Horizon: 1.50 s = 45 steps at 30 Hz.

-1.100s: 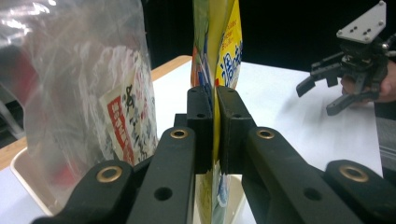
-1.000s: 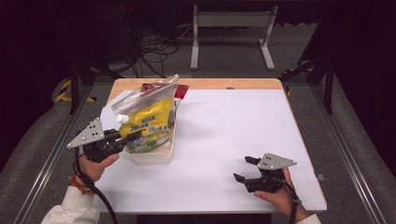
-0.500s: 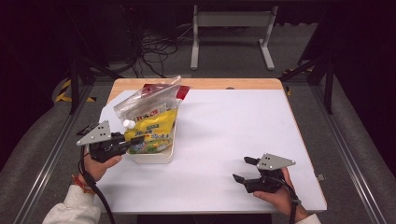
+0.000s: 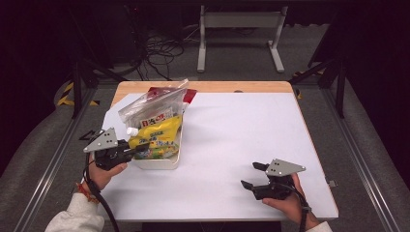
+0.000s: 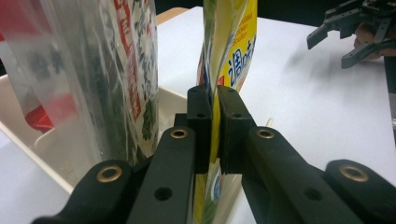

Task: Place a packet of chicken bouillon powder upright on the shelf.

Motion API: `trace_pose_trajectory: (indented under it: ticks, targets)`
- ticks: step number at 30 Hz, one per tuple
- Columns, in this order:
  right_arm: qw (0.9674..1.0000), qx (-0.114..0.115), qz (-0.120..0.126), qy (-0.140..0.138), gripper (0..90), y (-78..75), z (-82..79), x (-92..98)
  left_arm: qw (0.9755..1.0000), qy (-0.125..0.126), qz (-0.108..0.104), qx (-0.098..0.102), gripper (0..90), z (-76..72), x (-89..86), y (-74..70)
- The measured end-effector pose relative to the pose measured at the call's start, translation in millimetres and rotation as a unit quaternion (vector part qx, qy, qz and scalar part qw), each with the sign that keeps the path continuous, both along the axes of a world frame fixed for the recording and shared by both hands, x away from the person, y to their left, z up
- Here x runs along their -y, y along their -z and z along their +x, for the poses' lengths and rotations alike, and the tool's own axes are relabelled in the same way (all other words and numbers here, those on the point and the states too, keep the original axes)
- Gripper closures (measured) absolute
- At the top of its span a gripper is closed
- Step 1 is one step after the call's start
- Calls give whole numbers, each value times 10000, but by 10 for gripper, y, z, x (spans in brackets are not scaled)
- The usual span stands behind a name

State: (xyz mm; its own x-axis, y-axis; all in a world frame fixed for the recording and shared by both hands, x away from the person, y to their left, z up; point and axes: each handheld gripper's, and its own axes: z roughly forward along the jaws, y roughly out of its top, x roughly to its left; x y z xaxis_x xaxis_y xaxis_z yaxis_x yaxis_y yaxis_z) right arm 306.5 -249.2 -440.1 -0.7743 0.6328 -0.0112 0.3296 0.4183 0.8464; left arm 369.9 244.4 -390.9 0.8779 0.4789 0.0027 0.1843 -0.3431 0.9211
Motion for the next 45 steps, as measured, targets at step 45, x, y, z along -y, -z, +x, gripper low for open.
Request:
trace_pose_trajectory:
  ticks: [45]
  targets:
    - [9999,22,-83,-57,236,-9,6,-41,9994,-223,61,-241,839,3,-65,234]
